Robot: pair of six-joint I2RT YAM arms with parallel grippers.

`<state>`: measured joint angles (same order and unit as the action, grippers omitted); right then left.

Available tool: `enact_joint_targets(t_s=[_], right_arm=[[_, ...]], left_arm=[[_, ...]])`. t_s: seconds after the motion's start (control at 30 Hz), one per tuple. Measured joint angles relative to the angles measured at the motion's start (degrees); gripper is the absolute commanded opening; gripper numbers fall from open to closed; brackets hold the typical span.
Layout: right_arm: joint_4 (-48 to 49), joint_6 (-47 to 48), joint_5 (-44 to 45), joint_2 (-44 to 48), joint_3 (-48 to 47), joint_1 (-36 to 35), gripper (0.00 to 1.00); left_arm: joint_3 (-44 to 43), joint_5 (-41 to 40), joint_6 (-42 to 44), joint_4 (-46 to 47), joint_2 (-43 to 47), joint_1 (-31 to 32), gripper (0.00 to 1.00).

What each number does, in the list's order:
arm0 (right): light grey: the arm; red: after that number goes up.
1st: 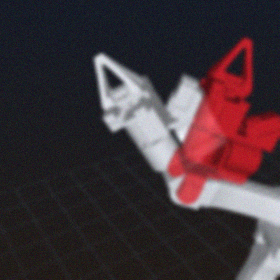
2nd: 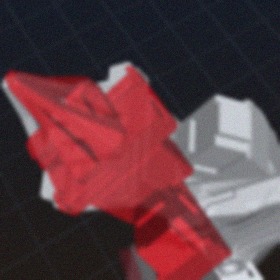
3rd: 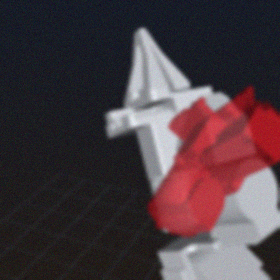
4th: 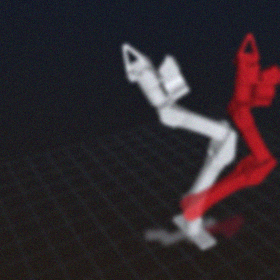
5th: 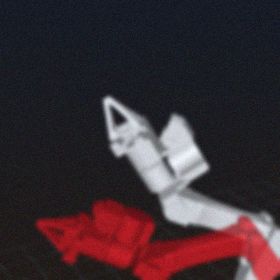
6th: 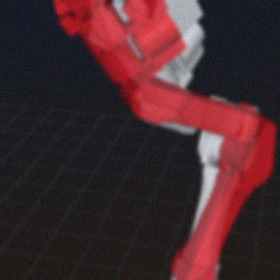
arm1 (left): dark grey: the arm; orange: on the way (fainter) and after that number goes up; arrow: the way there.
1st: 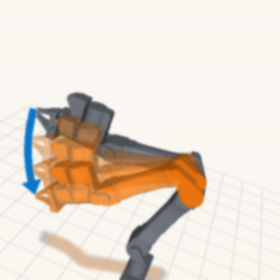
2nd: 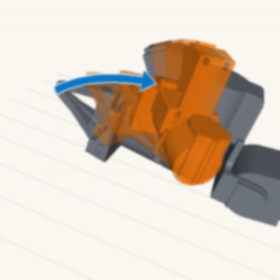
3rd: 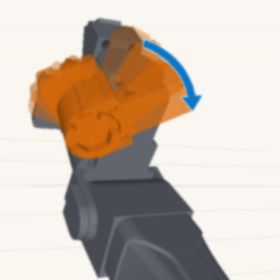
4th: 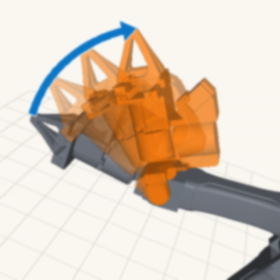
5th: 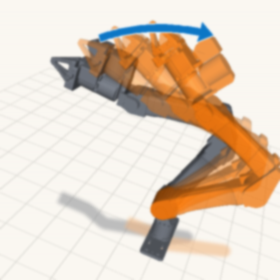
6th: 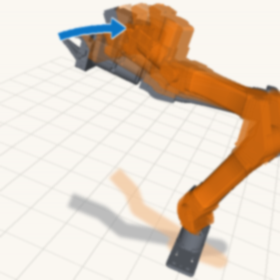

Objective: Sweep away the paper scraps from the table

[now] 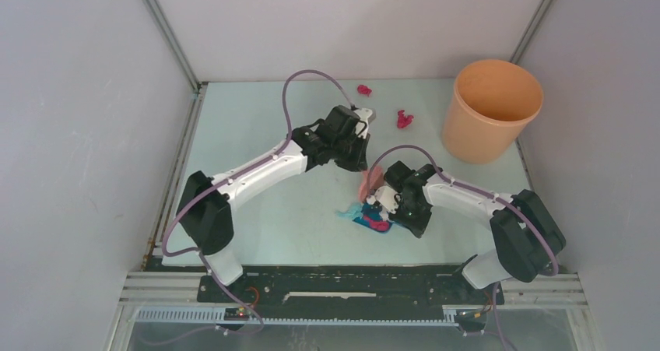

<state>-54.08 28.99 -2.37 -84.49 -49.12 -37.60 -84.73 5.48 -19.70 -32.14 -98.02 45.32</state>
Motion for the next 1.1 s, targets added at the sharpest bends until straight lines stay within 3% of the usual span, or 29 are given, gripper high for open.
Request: enact_joint_targets(t_s=[0.2, 0.57, 0.77, 1.1], right_arm=[[-0.57, -0.20, 0.46, -0.28, 0.00, 0.52, 0.04], [-0.57, 0.02, -1.18, 0.52, 0.00, 1.70, 0.04], [0.11, -0.07, -1.11, 1.20, 0.00, 1.95, 0.05], [0.28, -0.42, -1.05, 1.22, 0.00, 1.95, 0.05]], left_arm=[[1.57, 3.89, -2.95, 2.03, 0.02, 3.91, 0.00], [2.38, 0.42, -5.77, 2.03, 2.38, 5.22, 0.00], [-0.68, -5.81, -4.13, -4.37, 3.21, 6.36, 0.00], [-4.22, -24.11, 3.54, -17.25, 6.34, 6.49, 0.00]])
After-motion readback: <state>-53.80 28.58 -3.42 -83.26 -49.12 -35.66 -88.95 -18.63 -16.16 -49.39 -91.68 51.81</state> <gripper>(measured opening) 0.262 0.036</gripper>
